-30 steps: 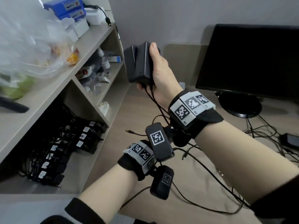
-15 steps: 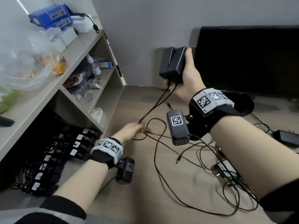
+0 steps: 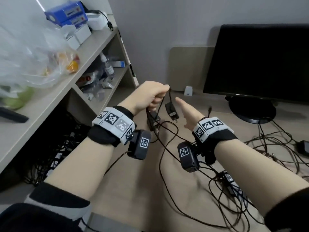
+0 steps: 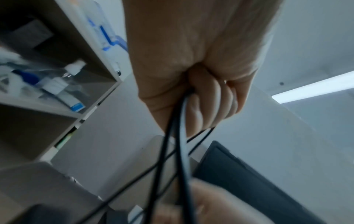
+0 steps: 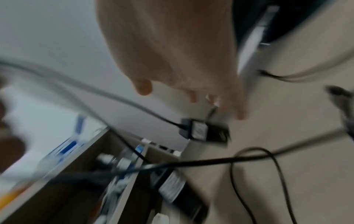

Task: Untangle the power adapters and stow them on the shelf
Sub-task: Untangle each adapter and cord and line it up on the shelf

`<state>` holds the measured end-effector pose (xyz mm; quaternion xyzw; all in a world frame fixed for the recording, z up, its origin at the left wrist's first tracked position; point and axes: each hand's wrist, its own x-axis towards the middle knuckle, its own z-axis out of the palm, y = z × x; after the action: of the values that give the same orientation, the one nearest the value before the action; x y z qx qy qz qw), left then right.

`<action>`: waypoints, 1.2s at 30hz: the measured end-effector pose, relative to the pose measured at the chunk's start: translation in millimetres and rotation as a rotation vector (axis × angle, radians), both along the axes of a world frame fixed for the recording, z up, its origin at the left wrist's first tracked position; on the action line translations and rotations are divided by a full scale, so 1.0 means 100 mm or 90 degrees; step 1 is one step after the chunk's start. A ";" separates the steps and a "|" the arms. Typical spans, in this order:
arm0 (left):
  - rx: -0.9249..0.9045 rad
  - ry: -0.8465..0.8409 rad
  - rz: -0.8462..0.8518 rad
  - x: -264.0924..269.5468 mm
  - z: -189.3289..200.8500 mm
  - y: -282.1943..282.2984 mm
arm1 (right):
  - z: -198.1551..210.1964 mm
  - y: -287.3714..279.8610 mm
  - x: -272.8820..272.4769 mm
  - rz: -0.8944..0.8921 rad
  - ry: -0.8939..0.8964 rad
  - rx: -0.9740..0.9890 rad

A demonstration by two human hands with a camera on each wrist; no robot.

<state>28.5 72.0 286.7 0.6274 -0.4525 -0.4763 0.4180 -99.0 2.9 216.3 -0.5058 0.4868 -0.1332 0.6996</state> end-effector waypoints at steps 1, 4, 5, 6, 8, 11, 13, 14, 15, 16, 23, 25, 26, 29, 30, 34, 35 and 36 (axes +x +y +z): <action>0.011 -0.007 -0.009 -0.02 0.01 -0.02 | 0.07 0.04 0.06 0.034 -0.061 -0.035; 0.030 0.000 -0.001 0.03 0.01 -0.01 | 0.27 0.07 0.20 0.119 -0.227 0.038; 0.036 0.009 0.004 0.06 0.03 0.01 | 0.33 0.06 0.21 0.139 -0.253 0.061; 0.040 0.017 0.010 0.09 0.02 0.03 | 0.36 0.05 0.22 0.159 -0.263 0.044; 0.047 0.014 0.021 0.14 -0.02 0.10 | 0.39 0.02 0.20 0.184 -0.278 0.025; 0.023 0.020 0.055 0.12 -0.18 0.24 | 0.48 -0.02 0.18 0.185 -0.249 -0.041; 0.045 0.075 0.053 0.05 -0.39 0.34 | 0.56 -0.06 0.15 0.174 -0.260 -0.092; 0.068 0.097 0.046 0.00 -0.53 0.38 | 0.60 -0.09 0.13 0.155 -0.276 -0.111; 0.094 0.104 0.040 -0.07 -0.63 0.41 | 0.63 -0.13 0.12 0.133 -0.293 -0.127; 0.124 0.088 0.031 -0.13 -0.77 0.42 | 0.67 -0.17 0.10 0.107 -0.306 -0.142; 0.268 -0.064 -0.031 -0.34 -1.29 0.24 | 0.84 -0.47 -0.17 -0.037 -0.278 -0.287; 0.130 -0.013 0.084 -0.16 -1.10 0.13 | 0.76 -0.53 -0.25 -0.015 -0.191 -0.385; 0.059 0.036 0.136 -0.08 -0.92 0.07 | 0.70 -0.55 -0.28 0.006 -0.153 -0.416; -0.149 0.118 0.143 0.02 -0.10 -0.10 | 0.51 -0.52 -0.28 0.105 -0.089 -0.400; -0.202 0.119 0.120 0.02 0.10 -0.15 | 0.45 -0.48 -0.26 0.155 -0.064 -0.392; -0.283 0.124 0.056 0.00 0.68 -0.28 | 0.43 -0.27 -0.13 0.282 -0.064 -0.271; -0.296 0.106 0.064 0.01 0.73 -0.30 | 0.44 -0.25 -0.11 0.303 -0.102 -0.199; -0.307 0.090 0.079 0.05 0.77 -0.32 | 0.47 -0.24 -0.10 0.327 -0.136 -0.135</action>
<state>33.2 40.4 363.5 0.5012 -0.4833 -0.3710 0.6145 -108.6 -20.7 263.0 -0.6657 0.2498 -0.0549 0.7010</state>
